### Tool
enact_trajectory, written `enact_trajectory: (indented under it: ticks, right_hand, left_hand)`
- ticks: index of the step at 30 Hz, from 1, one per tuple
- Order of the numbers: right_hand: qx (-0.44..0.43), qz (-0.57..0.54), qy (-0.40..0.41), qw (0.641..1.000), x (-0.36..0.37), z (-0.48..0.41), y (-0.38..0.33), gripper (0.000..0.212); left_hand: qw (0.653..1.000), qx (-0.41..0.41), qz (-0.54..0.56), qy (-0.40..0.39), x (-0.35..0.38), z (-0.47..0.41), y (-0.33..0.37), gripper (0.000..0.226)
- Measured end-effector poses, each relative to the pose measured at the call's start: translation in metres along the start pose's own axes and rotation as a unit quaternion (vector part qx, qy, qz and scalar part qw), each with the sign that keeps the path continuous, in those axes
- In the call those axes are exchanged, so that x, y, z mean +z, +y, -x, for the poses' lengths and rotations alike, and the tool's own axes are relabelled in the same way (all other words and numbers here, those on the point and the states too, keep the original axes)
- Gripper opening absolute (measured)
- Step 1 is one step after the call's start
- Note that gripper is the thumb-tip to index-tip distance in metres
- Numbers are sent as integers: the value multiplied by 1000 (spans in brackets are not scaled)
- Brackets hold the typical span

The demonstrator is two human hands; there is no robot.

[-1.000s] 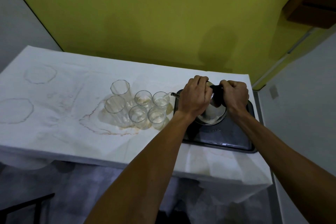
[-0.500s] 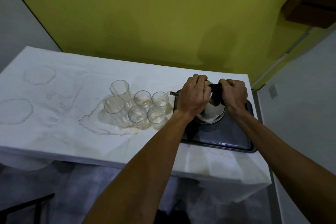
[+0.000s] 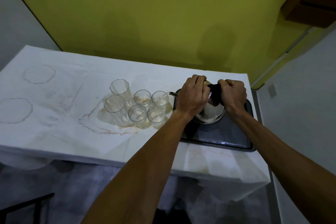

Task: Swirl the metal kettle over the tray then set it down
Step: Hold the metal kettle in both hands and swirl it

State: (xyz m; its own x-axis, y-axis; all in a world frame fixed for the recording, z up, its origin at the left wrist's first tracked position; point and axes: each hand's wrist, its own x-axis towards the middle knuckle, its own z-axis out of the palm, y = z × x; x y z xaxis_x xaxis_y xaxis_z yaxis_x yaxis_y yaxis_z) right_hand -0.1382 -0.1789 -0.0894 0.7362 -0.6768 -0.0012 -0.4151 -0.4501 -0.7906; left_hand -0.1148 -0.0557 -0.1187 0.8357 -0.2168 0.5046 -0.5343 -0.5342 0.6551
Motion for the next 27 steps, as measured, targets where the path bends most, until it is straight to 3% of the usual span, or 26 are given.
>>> enact_trajectory:
  ticks: [11, 22, 27]
  right_hand:
    - [-1, -2, -1, 1000, -11, 3, -8, 31]
    - [107, -210, -37, 971, -15, 17, 5, 47]
    - [113, -244, -43, 962, -23, 31, -8, 45]
  left_hand:
    - [1000, 8, -7, -10, -10, -7, 12, 37]
    - [985, 84, -115, -92, -18, -16, 28, 36]
    - [982, 84, -132, -103, -30, -15, 41, 35]
